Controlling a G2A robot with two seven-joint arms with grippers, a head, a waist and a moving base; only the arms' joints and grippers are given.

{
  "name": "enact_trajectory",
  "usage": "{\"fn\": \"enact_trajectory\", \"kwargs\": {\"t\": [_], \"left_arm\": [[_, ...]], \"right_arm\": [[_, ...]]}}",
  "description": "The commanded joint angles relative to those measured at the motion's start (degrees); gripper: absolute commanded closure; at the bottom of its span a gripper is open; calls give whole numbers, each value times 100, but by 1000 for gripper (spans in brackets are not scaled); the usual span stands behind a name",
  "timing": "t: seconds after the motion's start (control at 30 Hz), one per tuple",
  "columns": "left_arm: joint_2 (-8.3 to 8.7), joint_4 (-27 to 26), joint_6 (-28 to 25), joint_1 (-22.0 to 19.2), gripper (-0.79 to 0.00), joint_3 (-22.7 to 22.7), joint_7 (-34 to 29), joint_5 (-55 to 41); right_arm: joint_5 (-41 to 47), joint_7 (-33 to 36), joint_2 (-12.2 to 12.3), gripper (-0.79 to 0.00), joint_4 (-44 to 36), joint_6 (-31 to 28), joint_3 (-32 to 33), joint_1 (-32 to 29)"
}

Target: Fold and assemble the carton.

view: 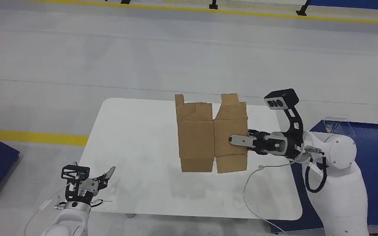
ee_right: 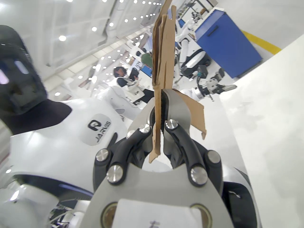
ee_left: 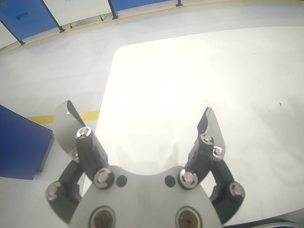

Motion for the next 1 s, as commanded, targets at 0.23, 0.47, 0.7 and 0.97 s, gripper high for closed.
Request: {"fn": "enact_trajectory", "kwargs": {"t": [0.23,0.47,0.7,0.97], "left_arm": [[0,0,0,0,-785,0,0,0],[0,0,0,0,-785,0,0,0],[0,0,0,0,-785,0,0,0],[0,0,0,0,-785,0,0,0]], "right_arm": [[2587,875,-52,0,616,1332,-331,130],[5482,647,-214,0,1343,3250,-1138,252],[9109,-933,-401,0,1551,4830,-2258,120],[13008,-3378,-676,0,2552,6171,-3456,184]]}}
